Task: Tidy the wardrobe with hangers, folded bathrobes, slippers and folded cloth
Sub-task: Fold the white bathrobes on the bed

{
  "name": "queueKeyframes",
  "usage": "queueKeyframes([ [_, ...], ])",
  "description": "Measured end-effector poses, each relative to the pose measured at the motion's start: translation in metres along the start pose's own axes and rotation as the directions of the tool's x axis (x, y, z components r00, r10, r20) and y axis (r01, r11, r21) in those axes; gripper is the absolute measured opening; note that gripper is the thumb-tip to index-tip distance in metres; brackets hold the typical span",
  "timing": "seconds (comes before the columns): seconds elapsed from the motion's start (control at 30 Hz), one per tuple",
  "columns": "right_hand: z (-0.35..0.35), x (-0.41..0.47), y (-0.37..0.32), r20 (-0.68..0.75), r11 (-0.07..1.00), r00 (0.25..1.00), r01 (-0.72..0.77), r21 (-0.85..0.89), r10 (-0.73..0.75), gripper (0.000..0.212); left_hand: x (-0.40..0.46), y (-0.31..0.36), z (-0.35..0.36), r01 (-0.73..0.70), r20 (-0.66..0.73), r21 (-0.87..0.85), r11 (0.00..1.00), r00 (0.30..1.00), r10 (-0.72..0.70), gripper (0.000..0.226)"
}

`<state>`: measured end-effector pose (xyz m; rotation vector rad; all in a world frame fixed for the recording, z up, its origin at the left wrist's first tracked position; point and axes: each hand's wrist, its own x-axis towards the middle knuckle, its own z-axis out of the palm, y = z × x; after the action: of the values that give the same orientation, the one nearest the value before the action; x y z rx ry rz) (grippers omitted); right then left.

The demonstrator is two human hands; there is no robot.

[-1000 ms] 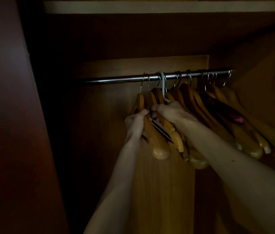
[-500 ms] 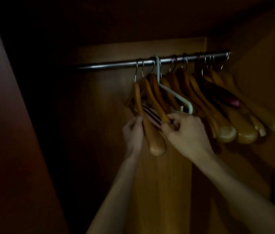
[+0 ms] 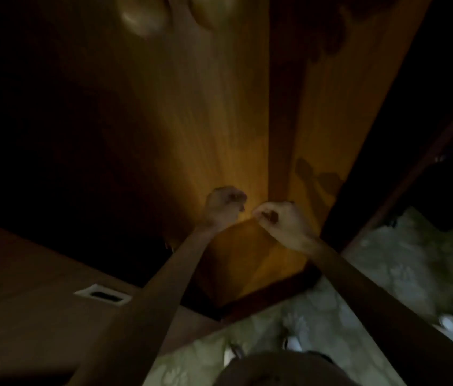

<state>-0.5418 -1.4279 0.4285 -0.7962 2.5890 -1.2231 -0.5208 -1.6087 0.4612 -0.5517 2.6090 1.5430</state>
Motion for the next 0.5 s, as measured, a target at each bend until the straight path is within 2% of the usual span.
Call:
queueKeyframes([
  [0.07,0.018,-0.027,0.033,0.017,0.994,0.997,-0.071,0.080,0.070,0.014,-0.013,-0.041,0.042,0.011,0.217,0.185,0.983,0.975,-0.051,0.009],
  [0.13,0.032,-0.053,0.059,0.066,0.980,0.985,-0.164,0.115,0.157,0.015,-0.025,-0.078,0.077,-0.015,0.364,0.281,0.960,0.927,-0.092,0.016],
  [0.23,0.047,-0.090,0.105,0.139,0.938,0.940,-0.328,0.111,0.312,0.013,-0.035,-0.116,0.123,0.035,0.440,0.304,0.952,0.881,-0.173,0.020],
  [0.37,0.058,-0.142,0.151,0.187,0.803,0.808,-0.583,0.123,0.558,0.014,-0.039,-0.141,0.167,0.032,0.528,0.316,0.948,0.825,-0.203,0.012],
  [0.5,0.079,-0.190,0.175,0.187,0.567,0.599,-0.800,0.199,0.779,0.016,-0.033,-0.169,0.192,-0.063,0.607,0.439,0.896,0.756,-0.245,0.014],
])
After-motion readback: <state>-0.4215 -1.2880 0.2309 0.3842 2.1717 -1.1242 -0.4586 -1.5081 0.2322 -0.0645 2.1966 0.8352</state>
